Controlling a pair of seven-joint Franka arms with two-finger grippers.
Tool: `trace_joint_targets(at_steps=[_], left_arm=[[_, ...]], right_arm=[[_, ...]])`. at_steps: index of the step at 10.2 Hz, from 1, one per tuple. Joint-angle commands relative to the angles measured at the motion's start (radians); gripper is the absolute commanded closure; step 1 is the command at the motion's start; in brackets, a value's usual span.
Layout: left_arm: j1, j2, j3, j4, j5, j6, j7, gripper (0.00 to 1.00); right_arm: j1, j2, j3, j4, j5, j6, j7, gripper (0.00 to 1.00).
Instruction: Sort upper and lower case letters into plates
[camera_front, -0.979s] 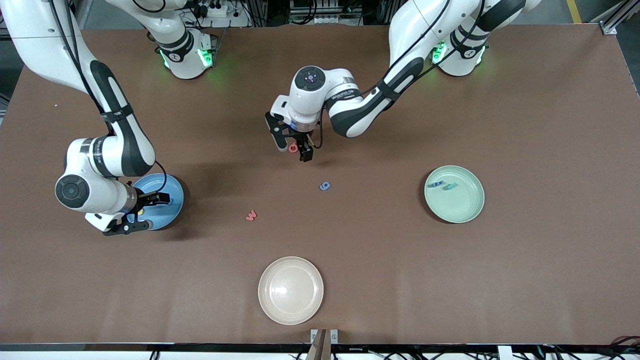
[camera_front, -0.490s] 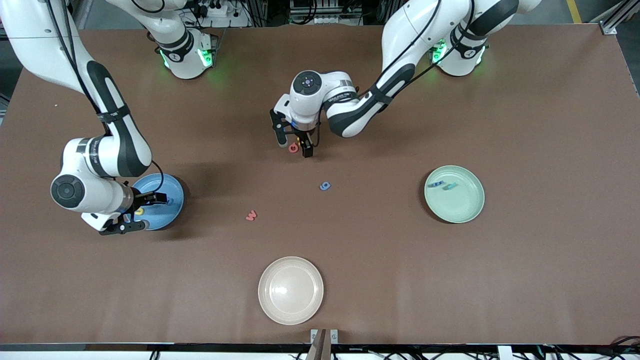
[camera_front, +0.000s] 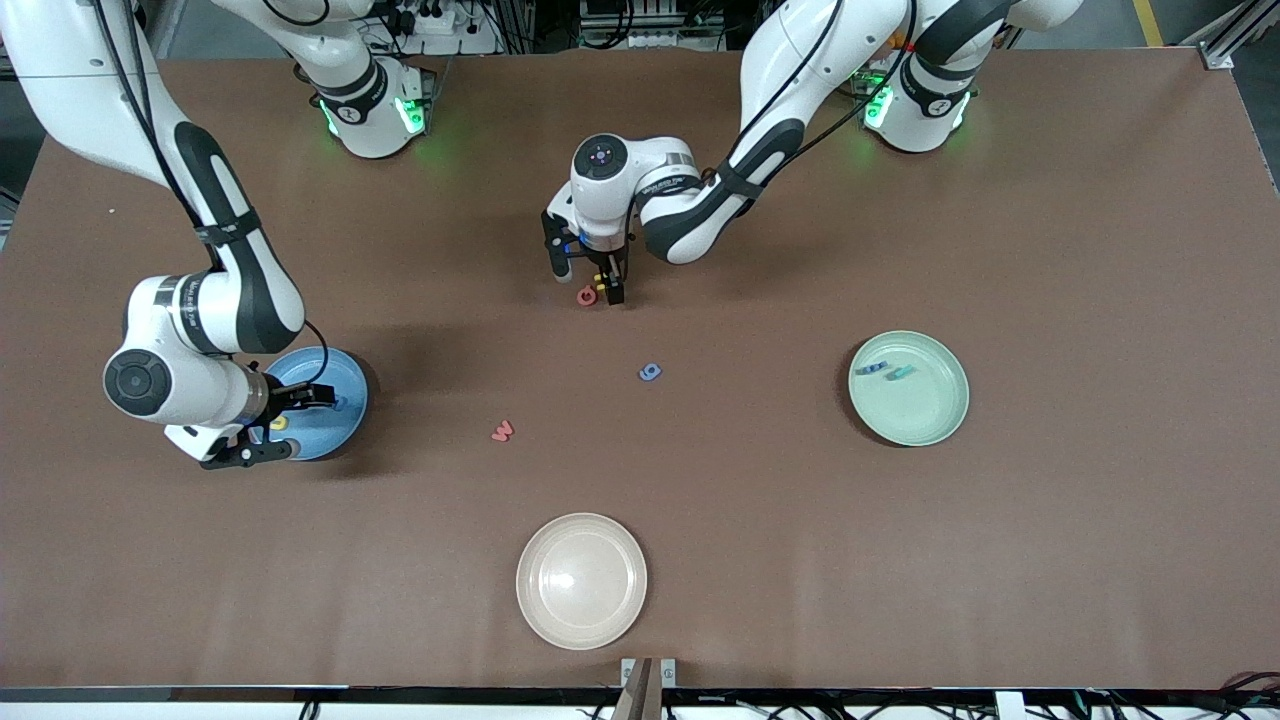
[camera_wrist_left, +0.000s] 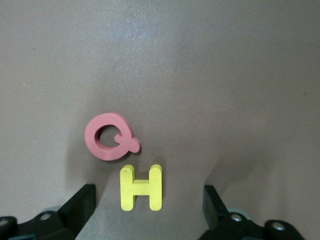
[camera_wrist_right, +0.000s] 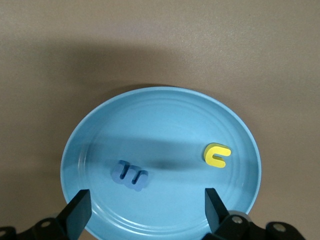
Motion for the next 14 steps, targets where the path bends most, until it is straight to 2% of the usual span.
trace_joint_targets(at_steps=[1, 2, 4, 5, 6, 7, 8, 10, 14], left_arm=[[-0.017, 0.007, 0.016, 0.008, 0.022, 0.0, 0.006, 0.15], [-0.019, 0.007, 0.018, 0.011, 0.022, 0.0, 0.004, 0.18], [-0.028, 0.007, 0.018, 0.017, 0.02, 0.0, 0.004, 0.34], [-0.028, 0.007, 0.019, 0.016, 0.02, 0.0, 0.006, 0.51], [-0.028, 0.007, 0.021, 0.017, 0.02, 0.0, 0.004, 0.61], [-0.028, 0.007, 0.021, 0.017, 0.02, 0.0, 0.004, 0.65], [-0.028, 0.007, 0.021, 0.017, 0.02, 0.0, -0.001, 0.73], [-0.014, -0.006, 0.021, 0.022, 0.02, -0.038, -0.008, 0.76], [-0.011, -0.034, 0.013, 0.102, 0.005, -0.242, 0.002, 0.76]], right_arm=[[-0.019, -0.02, 0.015, -0.024, 0.014, 0.008, -0.011, 0.0], [-0.018, -0.02, 0.015, -0.024, 0.016, 0.005, -0.011, 0.0], [-0.015, -0.022, 0.017, -0.021, 0.016, 0.002, -0.009, 0.0], [-0.013, -0.022, 0.017, -0.021, 0.016, 0.003, -0.009, 0.0], [-0.013, -0.023, 0.017, -0.021, 0.016, 0.002, -0.009, 0.0], [-0.011, -0.023, 0.018, -0.02, 0.017, 0.002, -0.008, 0.0], [-0.01, -0.023, 0.02, -0.02, 0.019, 0.002, -0.002, 0.0], [-0.001, -0.031, 0.023, -0.011, 0.023, -0.001, 0.012, 0.0], [0.087, -0.028, 0.025, 0.003, 0.028, -0.001, 0.213, 0.0]])
